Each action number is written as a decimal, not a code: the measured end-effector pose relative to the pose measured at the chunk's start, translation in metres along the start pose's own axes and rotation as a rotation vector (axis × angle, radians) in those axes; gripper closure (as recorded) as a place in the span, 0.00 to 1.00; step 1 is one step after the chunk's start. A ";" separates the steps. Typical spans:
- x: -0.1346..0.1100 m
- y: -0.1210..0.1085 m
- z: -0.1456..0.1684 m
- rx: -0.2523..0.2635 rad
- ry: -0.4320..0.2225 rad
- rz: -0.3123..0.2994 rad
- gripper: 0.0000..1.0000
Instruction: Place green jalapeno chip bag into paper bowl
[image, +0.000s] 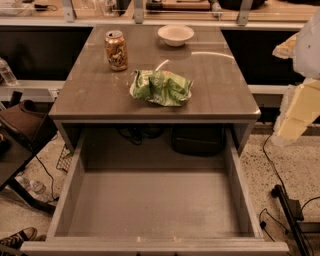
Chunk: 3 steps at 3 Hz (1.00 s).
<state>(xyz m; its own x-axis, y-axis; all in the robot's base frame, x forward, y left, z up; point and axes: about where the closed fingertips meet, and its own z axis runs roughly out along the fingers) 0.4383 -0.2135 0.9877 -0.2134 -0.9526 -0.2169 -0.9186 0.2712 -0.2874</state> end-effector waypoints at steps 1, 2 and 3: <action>0.000 0.000 0.000 0.000 0.000 0.000 0.00; -0.007 -0.011 0.011 0.014 -0.052 0.042 0.00; -0.039 -0.046 0.039 0.012 -0.206 0.112 0.00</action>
Offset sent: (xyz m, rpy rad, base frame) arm 0.0517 0.0138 -0.0203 0.1941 -0.0533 -0.0898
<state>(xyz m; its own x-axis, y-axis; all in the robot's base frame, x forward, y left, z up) 0.5021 -0.1833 0.9729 -0.2401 -0.8686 -0.4334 -0.8887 0.3763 -0.2618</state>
